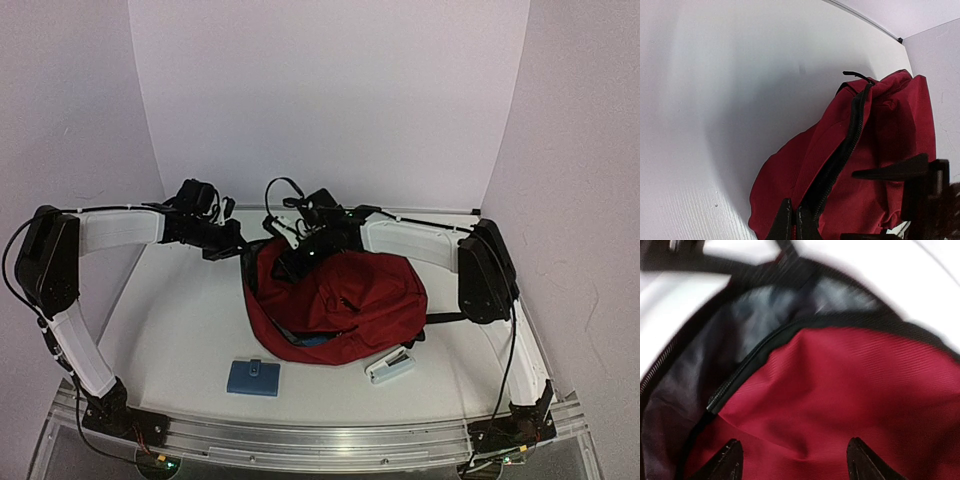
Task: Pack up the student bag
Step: Adjust the student bag at the center of the board.
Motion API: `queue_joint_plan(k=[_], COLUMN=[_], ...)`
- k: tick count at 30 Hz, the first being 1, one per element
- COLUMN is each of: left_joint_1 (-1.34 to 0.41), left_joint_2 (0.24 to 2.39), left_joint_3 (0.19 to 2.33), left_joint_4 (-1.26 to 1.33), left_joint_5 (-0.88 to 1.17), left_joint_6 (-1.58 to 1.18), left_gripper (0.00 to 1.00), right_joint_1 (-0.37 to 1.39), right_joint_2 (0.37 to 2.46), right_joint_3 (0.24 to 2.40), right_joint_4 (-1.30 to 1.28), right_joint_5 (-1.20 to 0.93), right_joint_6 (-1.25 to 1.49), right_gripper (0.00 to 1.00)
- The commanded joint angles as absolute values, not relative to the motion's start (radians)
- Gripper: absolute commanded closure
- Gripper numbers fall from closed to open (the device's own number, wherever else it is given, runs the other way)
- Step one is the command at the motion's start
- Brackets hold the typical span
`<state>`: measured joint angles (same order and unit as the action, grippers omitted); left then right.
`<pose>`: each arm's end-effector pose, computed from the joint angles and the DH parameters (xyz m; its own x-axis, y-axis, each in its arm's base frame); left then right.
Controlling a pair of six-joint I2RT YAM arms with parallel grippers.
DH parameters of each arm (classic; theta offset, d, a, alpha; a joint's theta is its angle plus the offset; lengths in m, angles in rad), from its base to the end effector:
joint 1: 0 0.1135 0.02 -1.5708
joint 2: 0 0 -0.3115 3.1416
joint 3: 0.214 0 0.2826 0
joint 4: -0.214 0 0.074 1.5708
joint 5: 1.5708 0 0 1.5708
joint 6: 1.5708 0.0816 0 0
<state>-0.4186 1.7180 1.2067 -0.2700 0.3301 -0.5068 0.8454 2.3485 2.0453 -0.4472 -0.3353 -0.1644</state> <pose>0.3942 -0.2043 0.2324 -0.8512 -0.1238 -0.5100 0.2078 0.8128 -0.5442 0.3982 0.4896 0.2073 -0.3045 -0.5764 -0.7583 -0.9286 0.3569 0.1017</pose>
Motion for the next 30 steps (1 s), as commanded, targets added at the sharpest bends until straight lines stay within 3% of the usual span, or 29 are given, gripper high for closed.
queue_joint_plan(k=[1,12,20,22,25,26,30], left_joint_1=[-0.402,-0.401,-0.391,-0.389,-0.387,-0.385,-0.378], left_joint_2=[1.661,1.643,1.672,1.683,1.69,1.692,1.69], left_joint_3=[1.188,1.199,1.244,1.254,1.26,1.263,1.271], left_joint_4=[-0.176,-0.182,-0.204,-0.206,-0.207,-0.21,-0.224], left_joint_5=[0.327,0.326,0.26,0.258,0.252,0.248,0.233], left_joint_6=[-0.516,-0.502,-0.53,-0.537,-0.543,-0.545,-0.553], left_gripper=[1.0,1.0,1.0,1.0,1.0,1.0,1.0], right_joint_1=[0.799,0.804,0.836,0.837,0.837,0.837,0.851], right_joint_2=[2.3,2.547,2.514,2.48,2.403,2.382,2.302], right_joint_3=[2.113,2.273,2.081,2.025,1.952,1.943,1.898], right_joint_4=[-0.361,-0.325,-0.286,-0.241,-0.178,-0.172,-0.179], right_joint_5=[-0.247,-0.116,-0.007,0.026,0.013,-0.015,-0.078], right_joint_6=[-0.104,-0.056,-0.182,-0.196,-0.211,-0.211,-0.243], right_gripper=[0.36,0.52,0.75,0.72,0.47,0.46,0.67])
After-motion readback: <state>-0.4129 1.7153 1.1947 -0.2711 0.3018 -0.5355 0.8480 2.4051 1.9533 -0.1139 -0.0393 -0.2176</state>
